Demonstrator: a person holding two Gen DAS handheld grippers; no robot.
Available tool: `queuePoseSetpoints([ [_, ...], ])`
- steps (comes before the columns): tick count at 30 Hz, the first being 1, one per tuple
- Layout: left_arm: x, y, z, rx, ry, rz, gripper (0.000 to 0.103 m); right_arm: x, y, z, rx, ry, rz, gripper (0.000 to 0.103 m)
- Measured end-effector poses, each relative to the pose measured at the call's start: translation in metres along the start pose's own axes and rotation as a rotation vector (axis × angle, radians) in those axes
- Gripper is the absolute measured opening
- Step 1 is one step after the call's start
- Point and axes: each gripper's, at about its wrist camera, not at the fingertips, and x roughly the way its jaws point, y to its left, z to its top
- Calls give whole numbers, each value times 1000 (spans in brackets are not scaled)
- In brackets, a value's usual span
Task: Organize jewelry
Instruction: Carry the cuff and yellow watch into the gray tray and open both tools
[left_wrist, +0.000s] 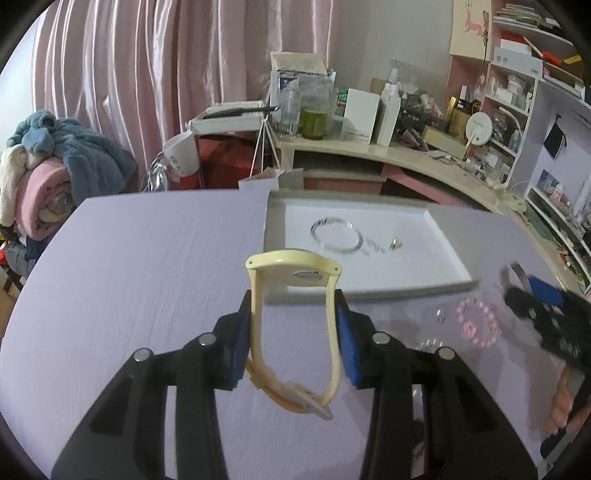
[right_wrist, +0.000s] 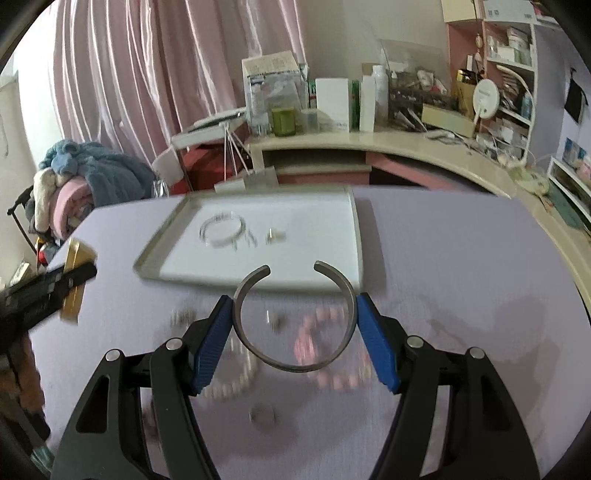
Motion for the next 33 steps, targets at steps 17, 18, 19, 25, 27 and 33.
queuePoseSetpoints([
  [17,93,-17,84,13,13,-38,41,148,-6,70,52,137,12,69],
  [18,98,-18,85,12,21,-39,41,152,-8,69,55,152,11,70],
  [19,102,-18,85,11,26,-41,41,154,-9,69,58,163,11,70],
  [25,122,-18,84,4,62,-41,41,145,-21,67,73,170,21,80],
  [27,128,-19,83,3,71,-39,41,137,-28,67,89,159,27,80],
  [33,150,-28,82,8,100,-27,41,119,-48,63,114,135,17,80],
])
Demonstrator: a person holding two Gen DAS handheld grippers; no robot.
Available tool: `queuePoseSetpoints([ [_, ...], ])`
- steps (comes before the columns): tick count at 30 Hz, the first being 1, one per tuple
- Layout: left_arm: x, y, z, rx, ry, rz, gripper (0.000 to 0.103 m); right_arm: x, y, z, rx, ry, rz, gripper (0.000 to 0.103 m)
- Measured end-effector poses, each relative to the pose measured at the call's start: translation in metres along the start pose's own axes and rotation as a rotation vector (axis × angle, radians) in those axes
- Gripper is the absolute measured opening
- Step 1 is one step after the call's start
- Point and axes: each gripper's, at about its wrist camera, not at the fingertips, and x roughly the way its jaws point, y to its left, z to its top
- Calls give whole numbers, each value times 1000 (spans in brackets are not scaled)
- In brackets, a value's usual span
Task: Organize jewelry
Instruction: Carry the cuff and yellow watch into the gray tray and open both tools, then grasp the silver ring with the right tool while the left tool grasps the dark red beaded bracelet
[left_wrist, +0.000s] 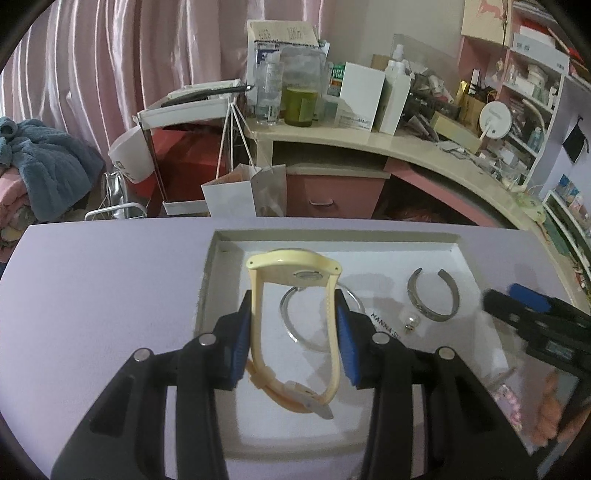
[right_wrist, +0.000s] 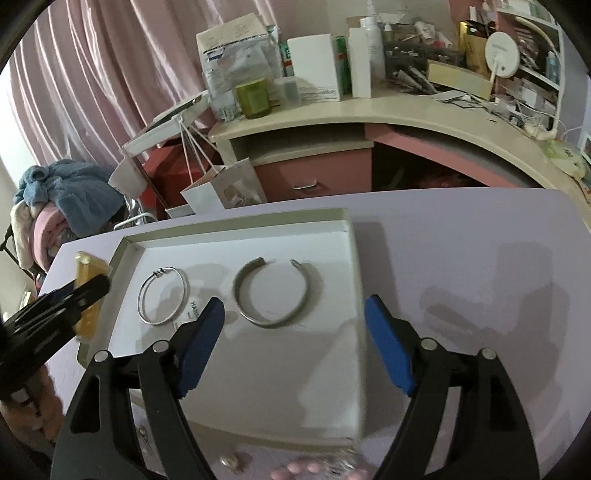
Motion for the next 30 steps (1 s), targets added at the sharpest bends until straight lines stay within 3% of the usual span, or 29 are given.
queuePoseSetpoints([
  [4,19,-6,4,0,20,26,47,-7,-9,-2,-2,-13,-5,80],
  [5,20,-5,6,-10,13,33,51,-9,-11,-3,-4,-18,-11,80],
  [7,15,-3,7,-19,-10,49,69,-15,-16,-6,-4,-28,-14,80],
  [14,-35,6,-13,-1,-64,57,73,-51,-23,-30,-7,-67,10,80],
  [23,-133,24,-74,-10,-150,63,82,-113,0,-96,-89,-138,18,80],
  [30,-190,32,-131,-13,-191,56,87,-122,18,-155,-125,-103,36,68],
])
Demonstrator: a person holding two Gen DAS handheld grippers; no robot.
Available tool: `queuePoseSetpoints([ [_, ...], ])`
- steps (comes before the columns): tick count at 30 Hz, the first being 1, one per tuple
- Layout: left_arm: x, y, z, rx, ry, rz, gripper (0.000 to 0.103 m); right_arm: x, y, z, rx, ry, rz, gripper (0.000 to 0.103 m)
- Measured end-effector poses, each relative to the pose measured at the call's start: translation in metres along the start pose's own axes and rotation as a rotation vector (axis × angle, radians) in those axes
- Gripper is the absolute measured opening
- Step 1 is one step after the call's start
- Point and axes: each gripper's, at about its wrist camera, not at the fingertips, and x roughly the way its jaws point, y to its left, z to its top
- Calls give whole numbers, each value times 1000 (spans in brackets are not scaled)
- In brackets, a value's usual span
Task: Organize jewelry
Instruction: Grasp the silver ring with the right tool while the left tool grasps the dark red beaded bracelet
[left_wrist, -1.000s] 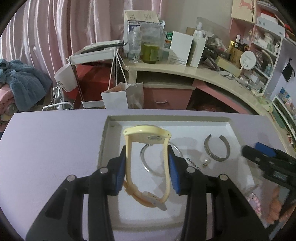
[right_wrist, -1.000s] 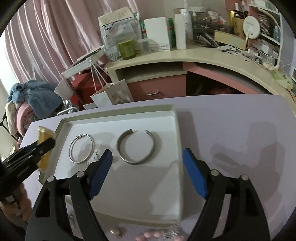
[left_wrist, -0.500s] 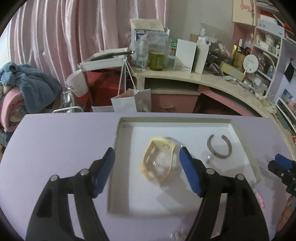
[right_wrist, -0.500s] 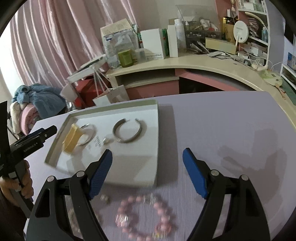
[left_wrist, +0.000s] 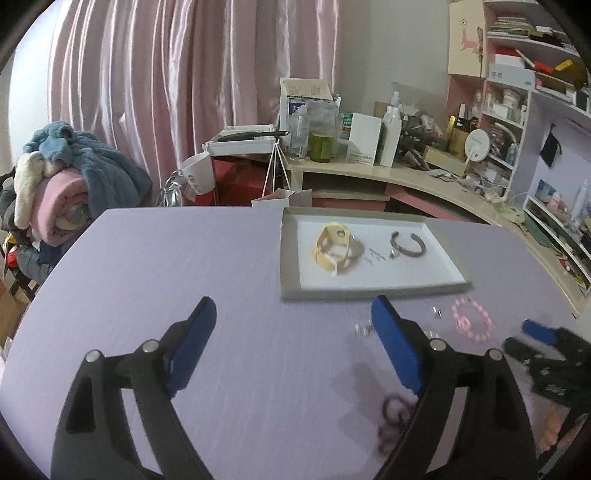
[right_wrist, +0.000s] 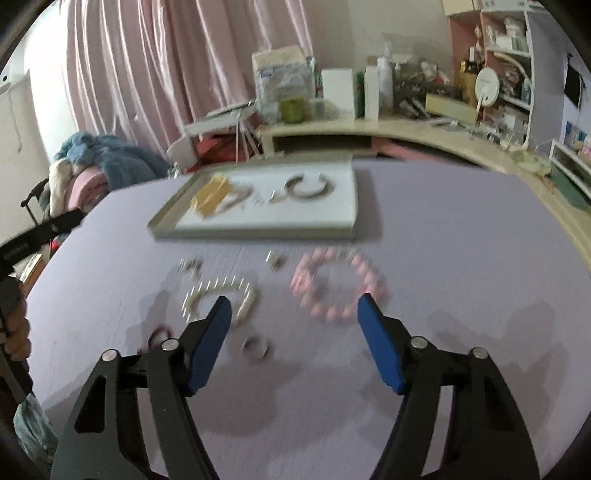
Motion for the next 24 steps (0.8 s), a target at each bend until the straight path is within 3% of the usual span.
queuePoseSetpoints([
  [3,-22,4,-18,-14,6,-16,88,11,9,-16,8,54,4,59],
  [9,-52,6,-39,2,-16,-21,90,27,33,-31,-36,106,-29,55],
  [19,-57,6,-55,-4,14,-39,90,43,47,-33,-77,129,-107,40],
  [22,-53,2,-59,0,26,-46,90,42,51,-33,-95,128,-103,30],
  [23,-52,0,-61,4,31,-48,90,42,51,-34,-99,128,-100,22],
  [24,-50,-2,-62,7,37,-51,90,41,51,-34,-100,128,-97,22],
])
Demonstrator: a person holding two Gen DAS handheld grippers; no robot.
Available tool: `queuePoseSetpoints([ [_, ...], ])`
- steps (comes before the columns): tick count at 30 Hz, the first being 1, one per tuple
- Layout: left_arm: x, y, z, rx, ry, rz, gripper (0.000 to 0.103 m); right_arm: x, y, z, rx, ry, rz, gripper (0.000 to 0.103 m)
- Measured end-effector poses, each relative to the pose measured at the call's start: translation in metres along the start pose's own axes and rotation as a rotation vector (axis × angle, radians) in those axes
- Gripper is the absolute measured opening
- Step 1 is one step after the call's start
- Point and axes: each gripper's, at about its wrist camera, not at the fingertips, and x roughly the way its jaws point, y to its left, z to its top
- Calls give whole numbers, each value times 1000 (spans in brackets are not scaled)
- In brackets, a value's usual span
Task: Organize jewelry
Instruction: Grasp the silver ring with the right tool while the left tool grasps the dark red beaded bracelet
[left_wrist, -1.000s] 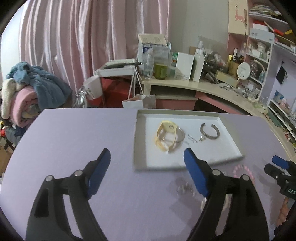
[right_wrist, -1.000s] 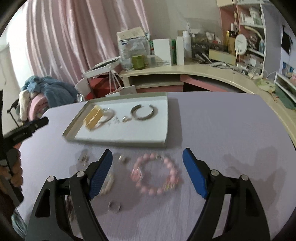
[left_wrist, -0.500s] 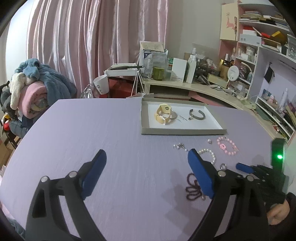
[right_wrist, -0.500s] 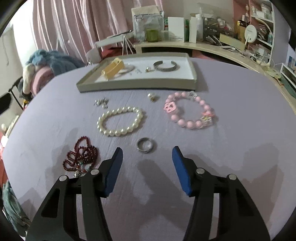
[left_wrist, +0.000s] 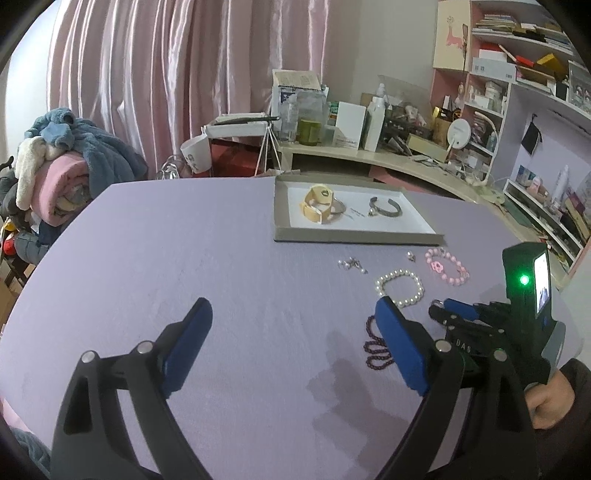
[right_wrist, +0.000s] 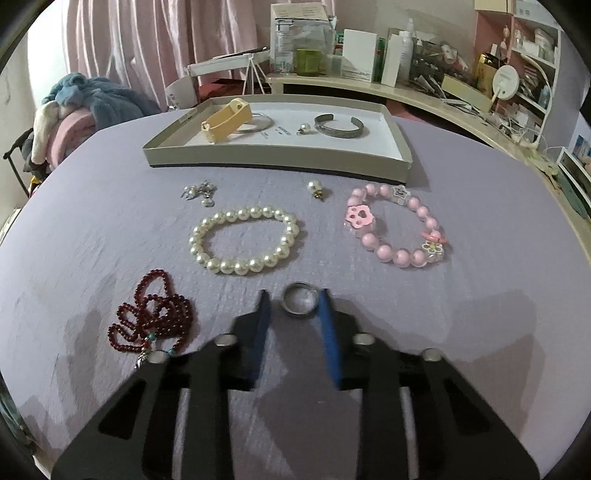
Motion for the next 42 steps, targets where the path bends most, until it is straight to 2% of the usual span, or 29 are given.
queuePoseSetpoints([
  [4,10,-8,-7,6,28,-16,90,-3,-7,-3,19,2,-7,22],
  [13,55,-51,-28,39,136,-79,92,-35,-63,-13,162,-37,-25,21],
  [21,98,-88,-38,96,228,-27,91,-46,-77,-11,188,-52,-13,21],
  [23,103,-92,-39,102,250,-16,86,-46,-77,-11,194,-51,-8,21],
  [24,104,-97,-40,116,250,14,81,-44,-77,-10,199,-48,-2,21],
  [25,104,-99,-39,117,245,4,68,-43,-77,-9,206,-45,7,21],
  [26,104,-102,-39,124,241,-3,62,-43,-77,-9,211,-43,14,21],
  [28,104,-109,-37,140,236,-16,32,-42,-75,-9,215,-41,24,22],
  [30,104,-112,-37,148,234,-15,14,-42,-71,-8,210,-43,31,22],
  [37,92,-91,-35,136,235,-34,9,-53,-60,0,184,-72,55,22],
  [42,62,-64,-12,132,183,-51,8,-68,-55,15,180,-125,76,22],
])
